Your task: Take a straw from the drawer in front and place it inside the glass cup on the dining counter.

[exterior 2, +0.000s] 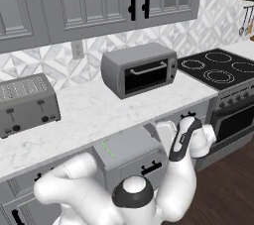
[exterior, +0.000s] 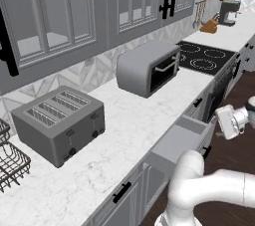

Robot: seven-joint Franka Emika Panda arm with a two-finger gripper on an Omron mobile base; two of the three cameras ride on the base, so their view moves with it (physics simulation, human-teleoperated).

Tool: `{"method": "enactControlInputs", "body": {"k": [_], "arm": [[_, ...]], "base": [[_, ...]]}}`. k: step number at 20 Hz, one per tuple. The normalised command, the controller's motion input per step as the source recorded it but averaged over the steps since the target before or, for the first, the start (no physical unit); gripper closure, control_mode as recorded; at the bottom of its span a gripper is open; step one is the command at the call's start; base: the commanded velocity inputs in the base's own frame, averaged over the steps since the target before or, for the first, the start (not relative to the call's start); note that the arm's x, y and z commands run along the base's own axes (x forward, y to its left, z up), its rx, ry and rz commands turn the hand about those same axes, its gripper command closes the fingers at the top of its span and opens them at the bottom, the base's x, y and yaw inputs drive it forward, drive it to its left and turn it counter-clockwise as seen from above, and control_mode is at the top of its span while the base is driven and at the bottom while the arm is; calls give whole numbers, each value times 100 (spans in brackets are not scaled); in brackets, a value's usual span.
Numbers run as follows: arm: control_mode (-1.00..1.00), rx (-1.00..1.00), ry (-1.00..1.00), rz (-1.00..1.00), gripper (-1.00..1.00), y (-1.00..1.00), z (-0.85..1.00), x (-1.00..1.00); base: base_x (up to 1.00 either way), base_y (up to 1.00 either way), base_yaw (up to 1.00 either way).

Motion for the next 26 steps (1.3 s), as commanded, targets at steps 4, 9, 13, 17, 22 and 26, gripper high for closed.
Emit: {"method": "enactControlInputs", "body": {"k": [4,9,13,17,22,26], "arm": [[-100,-19,4,6,-100,1,5,4],[-100,-22,0,1,-100,33,-13,28],[-100,-20,0,0,-100,37,-5,21],[-100,-18,0,0,-100,39,-14,25],[-100,-14,0,0,-100,32,-6,28],[-100,-14,0,0,-100,11,-22,28]], "base": [[0,0,0],[0,0,0],[0,0,0],[0,0,0],[0,0,0],[0,0,0]]}}
